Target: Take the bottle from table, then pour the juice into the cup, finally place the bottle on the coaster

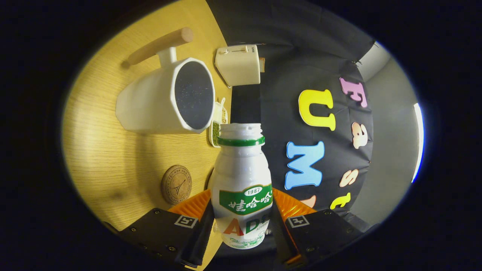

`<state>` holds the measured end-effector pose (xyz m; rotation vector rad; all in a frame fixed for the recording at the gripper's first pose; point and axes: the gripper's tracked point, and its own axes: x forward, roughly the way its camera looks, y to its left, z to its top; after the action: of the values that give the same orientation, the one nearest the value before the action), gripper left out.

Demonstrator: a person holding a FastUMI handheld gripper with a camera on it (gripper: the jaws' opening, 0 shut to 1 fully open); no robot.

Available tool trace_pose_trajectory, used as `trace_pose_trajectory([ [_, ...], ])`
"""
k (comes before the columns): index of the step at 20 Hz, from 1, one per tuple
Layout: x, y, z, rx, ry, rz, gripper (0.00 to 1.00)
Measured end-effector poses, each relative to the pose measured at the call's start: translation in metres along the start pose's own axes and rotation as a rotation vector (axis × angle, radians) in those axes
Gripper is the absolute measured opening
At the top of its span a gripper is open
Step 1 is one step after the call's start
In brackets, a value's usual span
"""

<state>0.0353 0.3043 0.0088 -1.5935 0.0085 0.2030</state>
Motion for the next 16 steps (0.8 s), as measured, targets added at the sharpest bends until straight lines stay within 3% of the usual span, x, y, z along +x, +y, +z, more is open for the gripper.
trace_pose_trajectory([
  [16, 0.0004, -0.0068, 0.0021, -0.12, -0.011, -0.049, 0.72],
])
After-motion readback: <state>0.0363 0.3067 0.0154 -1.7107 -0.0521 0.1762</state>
